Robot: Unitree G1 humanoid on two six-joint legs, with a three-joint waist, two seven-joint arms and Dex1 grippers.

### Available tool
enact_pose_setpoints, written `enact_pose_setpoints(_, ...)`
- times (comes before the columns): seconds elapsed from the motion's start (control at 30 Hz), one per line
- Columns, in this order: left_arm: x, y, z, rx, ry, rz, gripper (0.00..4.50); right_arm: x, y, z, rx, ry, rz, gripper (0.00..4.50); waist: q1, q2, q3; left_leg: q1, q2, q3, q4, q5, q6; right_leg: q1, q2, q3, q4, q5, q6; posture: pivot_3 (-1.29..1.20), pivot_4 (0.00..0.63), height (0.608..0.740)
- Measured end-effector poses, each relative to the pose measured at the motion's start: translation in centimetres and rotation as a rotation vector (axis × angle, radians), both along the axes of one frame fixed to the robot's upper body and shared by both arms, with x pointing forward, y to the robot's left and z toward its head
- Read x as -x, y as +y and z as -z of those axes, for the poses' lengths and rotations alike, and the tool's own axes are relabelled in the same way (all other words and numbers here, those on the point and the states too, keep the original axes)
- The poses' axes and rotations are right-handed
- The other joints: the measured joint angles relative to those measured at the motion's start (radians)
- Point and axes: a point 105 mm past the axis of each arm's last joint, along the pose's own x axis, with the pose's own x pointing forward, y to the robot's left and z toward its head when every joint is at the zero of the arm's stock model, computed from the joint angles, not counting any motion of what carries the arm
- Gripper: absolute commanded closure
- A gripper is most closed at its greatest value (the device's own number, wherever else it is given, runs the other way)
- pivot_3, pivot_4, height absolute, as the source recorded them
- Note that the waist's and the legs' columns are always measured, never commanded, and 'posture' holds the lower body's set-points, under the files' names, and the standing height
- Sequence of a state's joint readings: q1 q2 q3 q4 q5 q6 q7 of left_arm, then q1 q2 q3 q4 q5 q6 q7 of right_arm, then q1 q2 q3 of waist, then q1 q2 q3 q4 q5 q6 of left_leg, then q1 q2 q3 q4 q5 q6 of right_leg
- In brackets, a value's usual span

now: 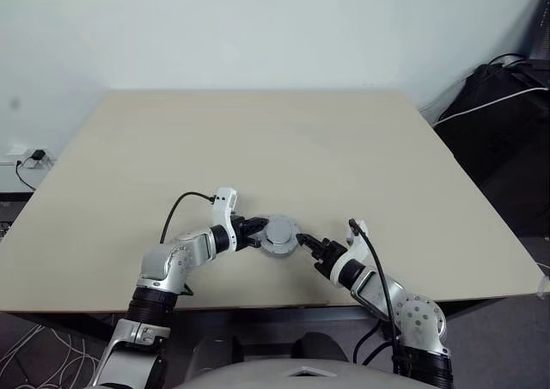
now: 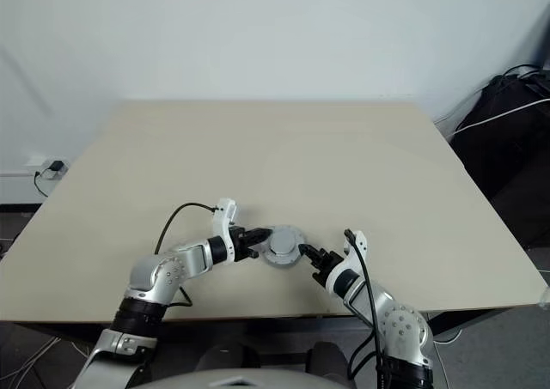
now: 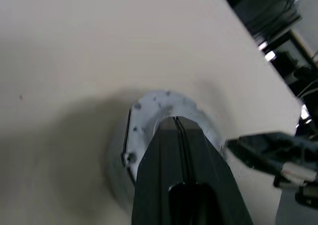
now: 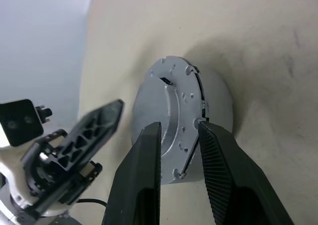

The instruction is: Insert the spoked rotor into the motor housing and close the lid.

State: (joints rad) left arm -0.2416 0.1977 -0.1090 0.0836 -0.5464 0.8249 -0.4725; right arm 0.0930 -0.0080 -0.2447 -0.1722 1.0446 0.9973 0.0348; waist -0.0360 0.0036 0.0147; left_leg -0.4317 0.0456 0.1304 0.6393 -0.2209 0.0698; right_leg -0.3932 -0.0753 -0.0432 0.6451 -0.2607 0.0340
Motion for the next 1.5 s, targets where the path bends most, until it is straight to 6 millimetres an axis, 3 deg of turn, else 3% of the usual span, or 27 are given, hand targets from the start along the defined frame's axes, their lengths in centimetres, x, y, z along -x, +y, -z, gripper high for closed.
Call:
enact_pose_setpoints(0.47, 0.0, -0.1, 0.9, -0.103, 0.005, -0.007, 4.49, 0.0, -0.3, 0.0, 0.015, -0.002, 0.008, 3.27, 0.002, 0.001, -0.001, 0.000, 0.000, 0.000, 0.000, 0.000, 0.000, 0.000, -0.002, 0.002, 0.000, 0.000, 0.000, 0.00, 0.000, 0.740)
enact_pose_setpoints(0.7, 0.0, -0.5, 0.9, -0.096, 0.004, -0.001, 4.49, 0.2, -1.5, 0.1, 0.071, -0.003, -0.007, 3.27, 0.008, 0.002, -0.002, 0.000, -0.001, 0.000, 0.000, 0.000, 0.000, 0.000, -0.003, 0.002, 0.000, 0.000, 0.000, 0.00, 0.000, 0.740)
enact_pose_setpoints(0.8, 0.0, -0.5, 0.9, -0.094, 0.003, 0.004, 4.50, 0.4, -2.4, 0.2, 0.103, -0.004, -0.029, 2.67, 0.009, 0.002, -0.002, -0.001, -0.001, 0.000, 0.000, 0.000, 0.000, 0.000, -0.003, 0.002, -0.001, 0.000, 0.000, 0.00, 0.000, 0.740)
enact_pose_setpoints(1.07, 0.1, -0.6, 0.9, -0.090, 0.001, 0.009, 4.50, -0.2, -1.8, 1.0, 0.096, 0.023, -0.058, 0.04, 0.010, 0.002, -0.002, -0.001, -0.001, 0.000, 0.001, -0.001, 0.001, 0.000, -0.003, 0.002, 0.000, 0.000, 0.000, 0.00, 0.000, 0.740)
enact_pose_setpoints(1.5, 0.0, 0.3, 1.1, -0.084, 0.010, -0.026, 4.50, -1.9, 1.2, 1.3, 0.022, 0.046, -0.098, 0.04, -0.010, -0.002, -0.005, 0.001, 0.001, -0.001, 0.003, -0.001, 0.002, 0.001, -0.001, 0.003, 0.001, 0.004, -0.001, 0.00, 0.000, 0.740)
